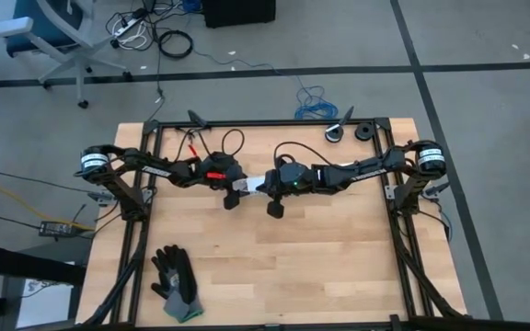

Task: Ziptie cables
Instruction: Close the white cable duct with the cover

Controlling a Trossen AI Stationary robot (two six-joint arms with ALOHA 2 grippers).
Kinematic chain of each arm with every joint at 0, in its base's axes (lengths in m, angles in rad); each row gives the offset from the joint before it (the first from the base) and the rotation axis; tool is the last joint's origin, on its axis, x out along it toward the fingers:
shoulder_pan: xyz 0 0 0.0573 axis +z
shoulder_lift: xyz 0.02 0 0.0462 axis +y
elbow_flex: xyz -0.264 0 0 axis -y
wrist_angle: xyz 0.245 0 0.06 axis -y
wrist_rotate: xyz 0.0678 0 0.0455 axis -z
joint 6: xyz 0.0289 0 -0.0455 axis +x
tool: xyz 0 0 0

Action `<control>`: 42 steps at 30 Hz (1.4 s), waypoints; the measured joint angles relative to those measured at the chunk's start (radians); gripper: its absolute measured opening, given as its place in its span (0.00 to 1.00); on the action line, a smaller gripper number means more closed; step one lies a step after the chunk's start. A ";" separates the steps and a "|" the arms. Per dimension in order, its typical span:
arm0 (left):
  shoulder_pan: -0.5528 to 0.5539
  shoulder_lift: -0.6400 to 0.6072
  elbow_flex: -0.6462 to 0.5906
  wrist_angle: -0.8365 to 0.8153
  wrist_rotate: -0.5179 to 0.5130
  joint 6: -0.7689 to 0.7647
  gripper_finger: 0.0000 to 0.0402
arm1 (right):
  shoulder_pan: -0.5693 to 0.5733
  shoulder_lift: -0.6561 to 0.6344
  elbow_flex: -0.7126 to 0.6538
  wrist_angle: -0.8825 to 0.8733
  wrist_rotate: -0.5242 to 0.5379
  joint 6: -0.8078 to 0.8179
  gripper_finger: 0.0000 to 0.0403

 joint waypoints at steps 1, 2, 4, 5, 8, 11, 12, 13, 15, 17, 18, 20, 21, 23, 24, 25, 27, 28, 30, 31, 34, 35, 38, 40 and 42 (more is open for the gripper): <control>0.000 -0.004 0.000 -0.003 0.004 0.000 0.81 | 0.000 0.000 0.000 -0.002 -0.002 0.000 0.00; 0.001 -0.011 0.000 -0.012 0.005 0.003 0.81 | 0.000 0.000 0.000 -0.005 -0.002 0.000 0.00; 0.003 -0.034 0.000 -0.038 0.007 0.011 0.81 | 0.000 0.000 0.000 -0.011 -0.002 0.000 0.00; 0.003 -0.048 0.000 -0.049 0.007 0.012 0.81 | 0.000 0.000 0.000 -0.013 -0.002 0.001 0.00; 0.003 -0.115 0.000 -0.087 0.008 0.023 0.81 | -0.001 0.000 0.000 -0.016 -0.001 0.014 0.00; 0.003 -0.172 0.001 -0.127 0.008 0.029 0.81 | -0.001 0.000 0.000 -0.021 -0.001 0.015 0.00; 0.003 -0.189 0.000 -0.160 -0.004 0.031 0.81 | -0.001 0.000 0.000 -0.023 -0.001 0.017 0.00; 0.003 -0.199 0.000 -0.184 -0.015 0.034 0.81 | -0.001 0.000 0.000 -0.024 -0.001 0.019 0.00; 0.003 -0.210 -0.005 -0.216 -0.031 0.034 0.81 | -0.001 0.000 0.001 -0.026 -0.001 0.024 0.00; 0.003 -0.221 -0.043 -0.201 -0.032 0.024 0.81 | -0.001 0.000 0.000 -0.030 -0.001 0.024 0.00; 0.003 -0.222 -0.066 -0.163 -0.032 0.012 0.81 | -0.001 0.000 -0.004 -0.025 -0.001 0.025 0.00; 0.003 -0.239 -0.133 -0.067 -0.032 -0.031 0.81 | -0.001 0.000 -0.015 -0.028 0.002 0.035 0.00; 0.003 -0.247 -0.170 -0.011 -0.031 -0.056 0.81 | -0.001 0.001 -0.022 -0.029 0.002 0.043 0.00; 0.003 -0.253 -0.232 0.121 -0.032 -0.089 0.81 | -0.001 0.001 -0.037 -0.028 0.002 0.060 0.00; 0.003 -0.258 -0.263 0.170 -0.031 -0.103 0.81 | -0.001 0.001 -0.042 -0.029 0.002 0.067 0.00; 0.002 -0.258 -0.286 0.215 -0.031 -0.107 0.81 | -0.001 0.001 -0.047 -0.026 0.002 0.073 0.00; 0.002 -0.253 -0.312 0.269 -0.027 -0.106 0.81 | -0.002 0.001 -0.053 -0.027 0.001 0.080 0.00; 0.002 -0.252 -0.320 0.270 -0.027 -0.103 0.81 | -0.003 0.002 -0.054 -0.023 0.001 0.080 0.00; 0.002 -0.243 -0.330 0.252 -0.025 -0.089 0.81 | -0.003 0.002 -0.054 -0.011 0.001 0.081 0.00; 0.002 -0.232 -0.330 0.249 -0.023 -0.070 0.81 | -0.003 0.002 -0.054 -0.003 0.001 0.080 0.00; 0.000 -0.210 -0.326 0.245 -0.020 -0.033 0.81 | -0.005 0.002 -0.053 0.027 0.001 0.077 0.00; 0.000 -0.199 -0.322 0.247 -0.020 -0.027 0.81 | -0.008 0.002 -0.053 0.028 0.000 0.077 0.00; 0.000 -0.178 -0.327 0.250 -0.017 -0.024 0.80 | -0.011 0.002 -0.053 0.031 -0.001 0.077 0.00; 0.000 -0.166 -0.329 0.251 -0.016 -0.020 0.79 | -0.014 0.002 -0.053 0.036 -0.001 0.077 0.00; 0.000 -0.142 -0.328 0.259 -0.015 -0.004 0.77 | -0.019 0.002 -0.053 0.038 -0.004 0.077 0.00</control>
